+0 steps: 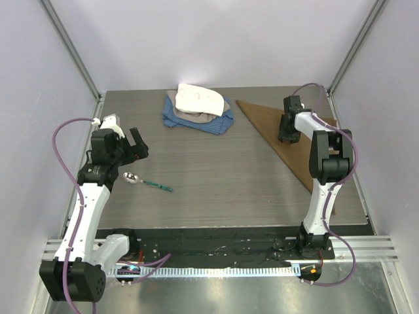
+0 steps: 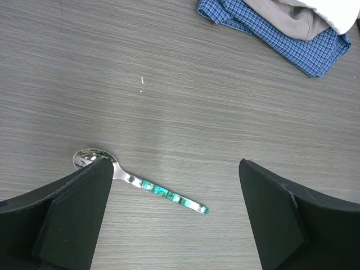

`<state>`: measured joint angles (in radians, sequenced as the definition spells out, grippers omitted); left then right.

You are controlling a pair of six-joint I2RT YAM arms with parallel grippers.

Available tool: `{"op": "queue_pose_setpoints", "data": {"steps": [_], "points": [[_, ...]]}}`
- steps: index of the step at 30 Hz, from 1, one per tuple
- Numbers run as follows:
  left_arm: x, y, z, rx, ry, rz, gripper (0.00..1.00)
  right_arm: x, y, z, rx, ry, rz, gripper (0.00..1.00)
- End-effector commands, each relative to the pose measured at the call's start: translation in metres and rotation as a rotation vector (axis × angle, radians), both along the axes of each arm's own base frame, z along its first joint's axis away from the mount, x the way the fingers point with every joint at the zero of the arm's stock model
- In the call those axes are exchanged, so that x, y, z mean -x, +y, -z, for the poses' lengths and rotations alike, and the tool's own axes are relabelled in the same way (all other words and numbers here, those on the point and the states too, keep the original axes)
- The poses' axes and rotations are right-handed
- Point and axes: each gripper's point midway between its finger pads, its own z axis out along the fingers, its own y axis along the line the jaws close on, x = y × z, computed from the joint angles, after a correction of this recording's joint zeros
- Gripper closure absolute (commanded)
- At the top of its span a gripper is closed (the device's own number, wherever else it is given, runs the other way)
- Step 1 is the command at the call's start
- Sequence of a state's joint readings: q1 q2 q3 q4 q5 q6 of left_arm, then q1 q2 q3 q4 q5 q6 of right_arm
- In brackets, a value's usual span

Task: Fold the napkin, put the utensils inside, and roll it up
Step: Fold the napkin

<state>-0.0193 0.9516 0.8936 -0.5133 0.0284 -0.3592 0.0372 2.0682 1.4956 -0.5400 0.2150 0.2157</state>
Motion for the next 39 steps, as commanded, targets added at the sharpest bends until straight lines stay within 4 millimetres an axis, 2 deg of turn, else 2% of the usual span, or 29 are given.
{"op": "queue_pose_setpoints", "data": {"steps": [1,4,9,12,15,16,17,20,22,24,25,27,28,29,30,31,32,34,36,37,39], "points": [[-0.004,-0.002,-0.023,0.013,-0.075,0.010,0.00,0.024,0.028,0.031,-0.047,0.105,-0.020,0.53],[-0.004,-0.002,-0.025,0.014,-0.078,0.009,0.00,0.019,0.039,0.029,-0.058,0.093,-0.026,0.53],[-0.003,-0.002,-0.025,0.014,-0.082,0.011,0.00,0.012,0.069,0.029,-0.095,0.083,-0.064,0.53],[-0.003,-0.002,-0.024,0.011,-0.077,0.009,0.00,0.004,0.083,0.021,-0.123,0.058,-0.081,0.53],[-0.003,-0.001,-0.023,0.009,-0.074,0.008,0.00,-0.010,0.085,0.000,-0.133,0.004,-0.087,0.53],[-0.004,-0.001,-0.024,0.011,-0.076,0.008,0.00,-0.020,0.083,-0.018,-0.128,-0.038,-0.089,0.53],[-0.003,-0.001,-0.022,0.011,-0.071,0.008,0.00,-0.024,0.081,-0.028,-0.125,-0.058,-0.091,0.52],[-0.004,-0.001,-0.021,0.010,-0.066,0.006,0.00,-0.041,0.060,-0.068,-0.134,-0.144,-0.078,0.51],[-0.004,-0.001,-0.020,0.010,-0.063,0.006,0.00,-0.052,0.031,-0.089,-0.131,-0.193,-0.039,0.50],[-0.004,-0.001,-0.021,0.008,-0.065,0.006,0.00,-0.058,0.012,-0.099,-0.117,-0.214,-0.033,0.50],[-0.004,-0.001,-0.020,0.006,-0.060,0.007,0.00,-0.064,-0.021,-0.107,-0.117,-0.238,0.011,0.50],[-0.004,0.000,-0.019,0.003,-0.056,0.005,0.00,-0.072,-0.048,-0.103,-0.082,-0.245,0.016,0.50],[-0.004,0.000,-0.018,0.001,-0.053,0.004,0.00,-0.080,-0.074,-0.111,-0.037,-0.270,0.055,0.50],[-0.005,0.001,-0.019,-0.001,-0.051,0.004,0.00,-0.083,-0.085,-0.111,-0.019,-0.272,0.070,0.50],[-0.005,0.001,-0.018,-0.002,-0.048,0.004,0.00,-0.088,-0.094,-0.096,-0.012,-0.250,0.081,0.50],[-0.005,0.001,-0.017,-0.004,-0.044,0.004,0.00,-0.096,-0.105,-0.105,-0.006,-0.277,0.092,0.50],[-0.005,0.002,-0.016,-0.009,-0.038,0.003,0.00,-0.098,-0.120,-0.099,-0.008,-0.275,0.115,0.51],[-0.006,0.003,-0.014,-0.017,-0.027,-0.001,0.00,-0.108,-0.137,-0.092,-0.020,-0.282,0.144,0.52],[-0.007,0.005,-0.012,-0.024,-0.017,-0.006,0.00,-0.114,-0.150,-0.094,-0.035,-0.303,0.156,0.53],[-0.007,0.005,-0.009,-0.026,-0.006,-0.006,0.00,-0.116,-0.152,-0.083,-0.042,-0.289,0.156,0.53],[-0.008,0.005,-0.008,-0.027,0.000,-0.005,0.00,-0.120,-0.153,-0.078,-0.061,-0.286,0.143,0.54]]}}
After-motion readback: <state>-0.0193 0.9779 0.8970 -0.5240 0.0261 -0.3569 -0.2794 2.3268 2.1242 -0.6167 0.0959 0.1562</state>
